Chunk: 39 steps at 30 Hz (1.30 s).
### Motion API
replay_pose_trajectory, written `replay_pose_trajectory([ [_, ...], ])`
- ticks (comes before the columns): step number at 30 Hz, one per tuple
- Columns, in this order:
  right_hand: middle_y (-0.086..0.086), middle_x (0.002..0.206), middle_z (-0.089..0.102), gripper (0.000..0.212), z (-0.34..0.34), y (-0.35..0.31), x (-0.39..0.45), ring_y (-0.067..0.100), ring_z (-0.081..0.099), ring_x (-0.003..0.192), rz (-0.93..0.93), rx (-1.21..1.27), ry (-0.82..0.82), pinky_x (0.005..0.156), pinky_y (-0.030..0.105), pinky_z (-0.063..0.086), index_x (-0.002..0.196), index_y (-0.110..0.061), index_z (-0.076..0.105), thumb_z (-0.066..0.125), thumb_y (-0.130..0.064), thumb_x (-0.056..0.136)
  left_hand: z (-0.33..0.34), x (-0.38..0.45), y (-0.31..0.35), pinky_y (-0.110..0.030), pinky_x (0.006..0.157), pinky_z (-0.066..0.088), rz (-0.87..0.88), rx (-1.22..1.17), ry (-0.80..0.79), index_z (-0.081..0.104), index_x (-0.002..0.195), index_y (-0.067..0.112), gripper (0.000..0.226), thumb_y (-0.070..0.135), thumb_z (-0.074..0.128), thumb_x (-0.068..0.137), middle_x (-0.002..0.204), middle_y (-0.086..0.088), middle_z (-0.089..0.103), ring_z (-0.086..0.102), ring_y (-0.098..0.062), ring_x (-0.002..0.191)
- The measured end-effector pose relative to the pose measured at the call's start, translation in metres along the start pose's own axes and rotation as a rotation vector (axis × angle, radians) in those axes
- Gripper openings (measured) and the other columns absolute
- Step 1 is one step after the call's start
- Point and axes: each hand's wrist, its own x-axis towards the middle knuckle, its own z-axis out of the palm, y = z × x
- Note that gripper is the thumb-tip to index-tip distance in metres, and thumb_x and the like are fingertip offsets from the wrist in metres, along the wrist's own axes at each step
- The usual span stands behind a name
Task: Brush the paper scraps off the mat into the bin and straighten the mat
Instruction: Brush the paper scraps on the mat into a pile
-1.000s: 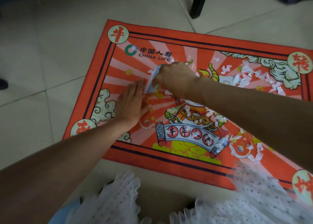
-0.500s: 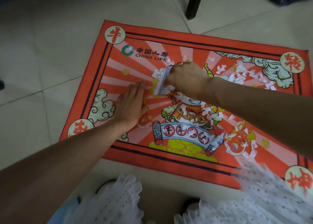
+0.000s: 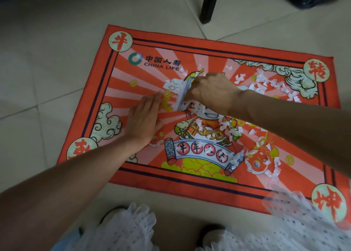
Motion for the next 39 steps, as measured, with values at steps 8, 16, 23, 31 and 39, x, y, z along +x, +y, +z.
replay_pose_trajectory([
  [8,-0.003,0.128,0.06,0.053,0.003,0.022,-0.023,0.024,0.056,0.118,-0.001,0.032,0.013,0.091,0.042,0.049,0.133,-0.041,0.051,0.051,-0.008,0.092,0.002,-0.001,0.0,-0.05,0.116,0.025,-0.008,-0.009,-0.011,0.003,0.158,0.017,0.082,0.024,0.055,0.096,0.159,-0.007,0.024,0.018,-0.027,0.148],
  [16,-0.002,0.13,0.059,0.06,-0.006,0.013,-0.001,0.024,0.057,0.117,0.031,0.137,0.102,0.086,0.036,0.049,0.131,-0.045,0.053,0.051,-0.001,0.09,0.01,-0.004,-0.006,-0.052,0.114,0.029,-0.023,-0.007,-0.036,0.011,0.157,0.016,0.069,0.028,0.044,0.097,0.158,-0.007,0.027,0.023,-0.026,0.146],
  [23,0.007,0.123,0.06,0.055,-0.01,0.006,0.043,0.028,0.059,0.107,0.156,0.102,0.081,0.069,0.034,0.042,0.134,-0.035,0.053,0.051,0.0,0.091,0.011,-0.005,-0.009,-0.051,0.116,0.025,-0.021,0.006,-0.046,0.009,0.157,0.014,0.069,0.031,0.042,0.1,0.161,-0.007,0.022,0.02,-0.026,0.148],
  [31,0.008,0.122,0.058,0.052,-0.015,0.0,0.066,0.029,0.057,0.11,0.229,0.023,-0.022,0.069,0.034,0.038,0.137,-0.025,0.049,0.053,-0.002,0.091,0.012,-0.006,-0.011,-0.047,0.12,0.018,-0.015,-0.003,-0.062,0.003,0.158,0.017,0.069,0.034,0.038,0.101,0.164,-0.003,0.014,0.012,-0.023,0.15],
  [39,0.008,0.118,0.059,0.04,-0.027,-0.001,0.045,0.028,0.06,0.103,0.197,-0.074,-0.064,0.067,0.032,0.037,0.133,-0.021,0.05,0.049,-0.008,0.096,0.008,-0.005,-0.009,-0.049,0.119,0.02,-0.008,0.026,-0.079,0.002,0.158,0.018,0.069,0.031,0.04,0.101,0.164,-0.003,0.015,0.014,-0.024,0.15],
])
